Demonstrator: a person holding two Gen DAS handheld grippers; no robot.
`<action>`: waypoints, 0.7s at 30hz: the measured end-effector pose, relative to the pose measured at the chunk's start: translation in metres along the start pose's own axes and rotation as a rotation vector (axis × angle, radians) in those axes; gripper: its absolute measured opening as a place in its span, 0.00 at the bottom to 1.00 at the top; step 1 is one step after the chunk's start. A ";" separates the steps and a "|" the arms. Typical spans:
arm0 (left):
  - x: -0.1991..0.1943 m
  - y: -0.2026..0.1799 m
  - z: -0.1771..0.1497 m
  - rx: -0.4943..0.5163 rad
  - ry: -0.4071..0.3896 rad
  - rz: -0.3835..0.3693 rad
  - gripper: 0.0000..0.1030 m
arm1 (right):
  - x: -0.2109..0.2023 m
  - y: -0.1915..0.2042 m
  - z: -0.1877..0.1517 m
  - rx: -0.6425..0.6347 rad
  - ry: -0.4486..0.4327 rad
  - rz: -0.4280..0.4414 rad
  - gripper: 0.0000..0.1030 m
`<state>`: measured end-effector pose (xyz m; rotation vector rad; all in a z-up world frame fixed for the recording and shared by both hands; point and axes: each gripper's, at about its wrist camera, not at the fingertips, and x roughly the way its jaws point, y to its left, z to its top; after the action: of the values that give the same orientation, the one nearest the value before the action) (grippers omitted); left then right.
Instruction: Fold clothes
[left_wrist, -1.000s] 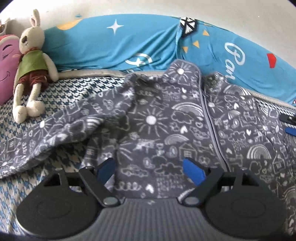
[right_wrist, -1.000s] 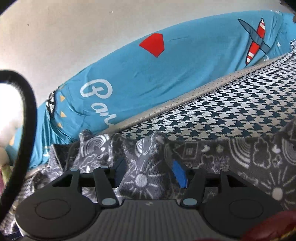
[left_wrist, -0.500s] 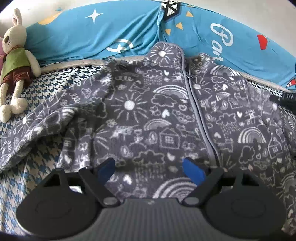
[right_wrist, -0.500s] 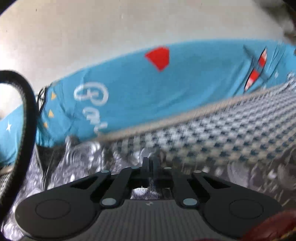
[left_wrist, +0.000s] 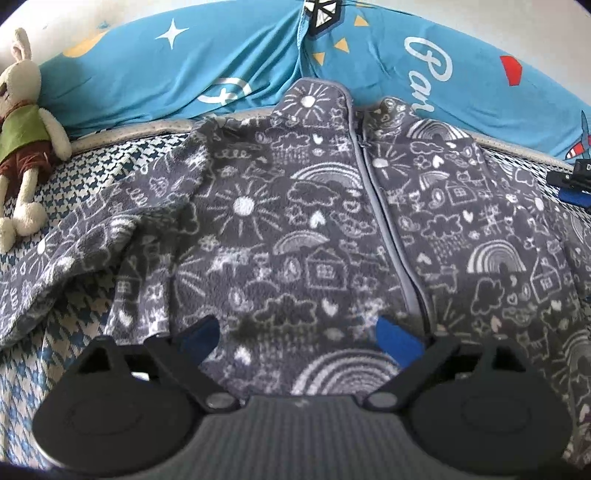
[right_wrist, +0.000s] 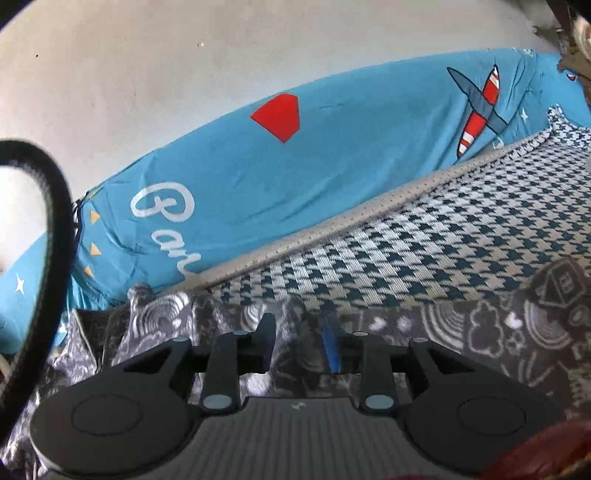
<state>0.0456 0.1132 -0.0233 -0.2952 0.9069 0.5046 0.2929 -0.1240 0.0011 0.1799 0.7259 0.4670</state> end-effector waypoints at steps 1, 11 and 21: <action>0.000 -0.001 0.000 0.005 -0.003 0.003 0.93 | -0.002 -0.002 0.000 0.002 0.005 -0.005 0.32; -0.004 0.001 -0.002 0.029 -0.028 0.034 0.99 | -0.053 -0.042 -0.004 0.104 0.005 0.005 0.47; -0.018 0.005 -0.007 0.020 -0.050 0.035 0.99 | -0.110 -0.106 -0.012 0.257 -0.012 -0.006 0.52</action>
<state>0.0291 0.1085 -0.0130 -0.2476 0.8689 0.5328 0.2502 -0.2696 0.0244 0.4210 0.7729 0.3654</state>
